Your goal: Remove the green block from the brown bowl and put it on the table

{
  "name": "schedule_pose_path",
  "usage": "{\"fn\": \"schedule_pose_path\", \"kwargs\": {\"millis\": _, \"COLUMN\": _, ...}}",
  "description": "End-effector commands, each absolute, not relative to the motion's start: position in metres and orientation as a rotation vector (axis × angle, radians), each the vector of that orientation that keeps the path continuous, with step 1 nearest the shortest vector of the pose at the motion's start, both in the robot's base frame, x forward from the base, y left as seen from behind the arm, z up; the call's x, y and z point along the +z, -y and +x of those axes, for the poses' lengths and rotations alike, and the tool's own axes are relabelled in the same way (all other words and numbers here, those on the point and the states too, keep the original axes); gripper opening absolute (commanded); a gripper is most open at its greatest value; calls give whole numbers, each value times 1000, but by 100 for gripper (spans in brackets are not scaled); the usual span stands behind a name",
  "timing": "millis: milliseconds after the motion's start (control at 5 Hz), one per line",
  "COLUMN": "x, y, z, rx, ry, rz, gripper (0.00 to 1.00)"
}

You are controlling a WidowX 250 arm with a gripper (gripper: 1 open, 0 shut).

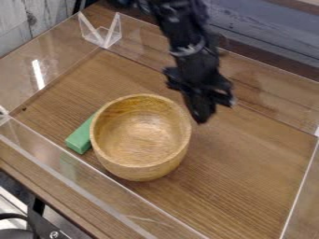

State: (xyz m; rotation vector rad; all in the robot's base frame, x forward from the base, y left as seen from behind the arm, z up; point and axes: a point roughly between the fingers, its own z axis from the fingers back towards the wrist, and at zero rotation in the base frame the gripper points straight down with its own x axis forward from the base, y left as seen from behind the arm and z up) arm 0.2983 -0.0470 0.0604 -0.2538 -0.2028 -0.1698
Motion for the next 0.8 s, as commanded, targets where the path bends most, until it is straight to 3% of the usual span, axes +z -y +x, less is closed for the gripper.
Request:
{"fn": "schedule_pose_path", "kwargs": {"millis": 0, "x": 65, "y": 73, "z": 313, "rx": -186, "ry": 236, "rz": -243, "gripper": 0}}
{"fn": "schedule_pose_path", "kwargs": {"millis": 600, "x": 40, "y": 86, "z": 337, "rx": -255, "ry": 172, "rz": -234, "gripper": 0}}
